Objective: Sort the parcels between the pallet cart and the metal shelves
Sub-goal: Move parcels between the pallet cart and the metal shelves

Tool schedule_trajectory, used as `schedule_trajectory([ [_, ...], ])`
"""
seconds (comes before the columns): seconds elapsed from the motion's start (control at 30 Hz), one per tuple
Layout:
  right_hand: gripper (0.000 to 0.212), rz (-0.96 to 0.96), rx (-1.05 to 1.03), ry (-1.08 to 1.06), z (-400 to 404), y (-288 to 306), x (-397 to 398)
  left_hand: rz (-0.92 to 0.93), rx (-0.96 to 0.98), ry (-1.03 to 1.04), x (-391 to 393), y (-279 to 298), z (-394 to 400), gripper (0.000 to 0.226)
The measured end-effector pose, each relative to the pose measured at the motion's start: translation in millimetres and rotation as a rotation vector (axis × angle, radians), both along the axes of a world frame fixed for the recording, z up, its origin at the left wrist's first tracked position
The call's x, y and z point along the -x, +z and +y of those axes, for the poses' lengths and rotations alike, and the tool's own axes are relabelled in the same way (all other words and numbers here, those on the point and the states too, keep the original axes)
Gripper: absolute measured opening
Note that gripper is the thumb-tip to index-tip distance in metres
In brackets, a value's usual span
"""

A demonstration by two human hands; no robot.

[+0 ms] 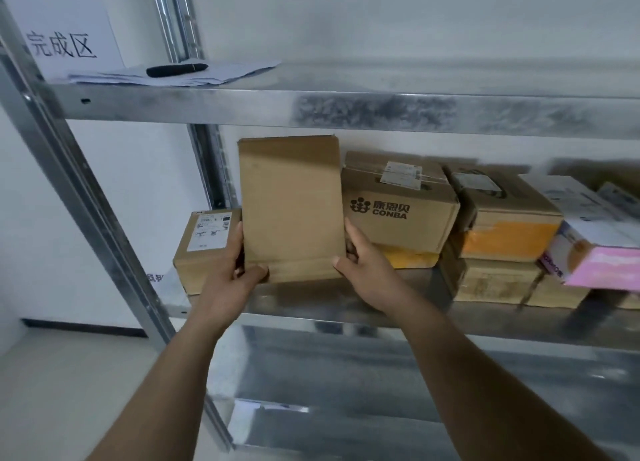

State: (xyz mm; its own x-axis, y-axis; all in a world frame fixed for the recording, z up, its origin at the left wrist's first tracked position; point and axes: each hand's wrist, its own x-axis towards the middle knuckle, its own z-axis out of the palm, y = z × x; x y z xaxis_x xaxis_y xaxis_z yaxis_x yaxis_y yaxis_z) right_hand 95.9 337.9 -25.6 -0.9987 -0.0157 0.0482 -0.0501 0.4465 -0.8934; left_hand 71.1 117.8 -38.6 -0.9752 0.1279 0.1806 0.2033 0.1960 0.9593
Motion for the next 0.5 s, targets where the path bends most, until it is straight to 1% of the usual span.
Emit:
schedule_trajectory([
  [0.1,0.072,0.006,0.026,0.012,9.8,-2.1,-26.0,0.034,0.005,-0.007,-26.9,-3.4,6.2,0.072],
  [0.23,0.070,0.032,0.054,-0.008,30.7,-4.1,-64.2,0.030,-0.036,-0.018,-59.7,-8.3,26.6,0.073],
  [0.4,0.071,0.074,0.025,-0.093,67.4,-11.3,-107.8,0.050,-0.021,-0.111,-91.8,-12.9,62.5,0.075],
  [0.5,0.075,0.086,0.073,-0.126,93.2,-15.5,-133.6,0.054,0.000,-0.177,-105.6,-15.6,88.4,0.074],
])
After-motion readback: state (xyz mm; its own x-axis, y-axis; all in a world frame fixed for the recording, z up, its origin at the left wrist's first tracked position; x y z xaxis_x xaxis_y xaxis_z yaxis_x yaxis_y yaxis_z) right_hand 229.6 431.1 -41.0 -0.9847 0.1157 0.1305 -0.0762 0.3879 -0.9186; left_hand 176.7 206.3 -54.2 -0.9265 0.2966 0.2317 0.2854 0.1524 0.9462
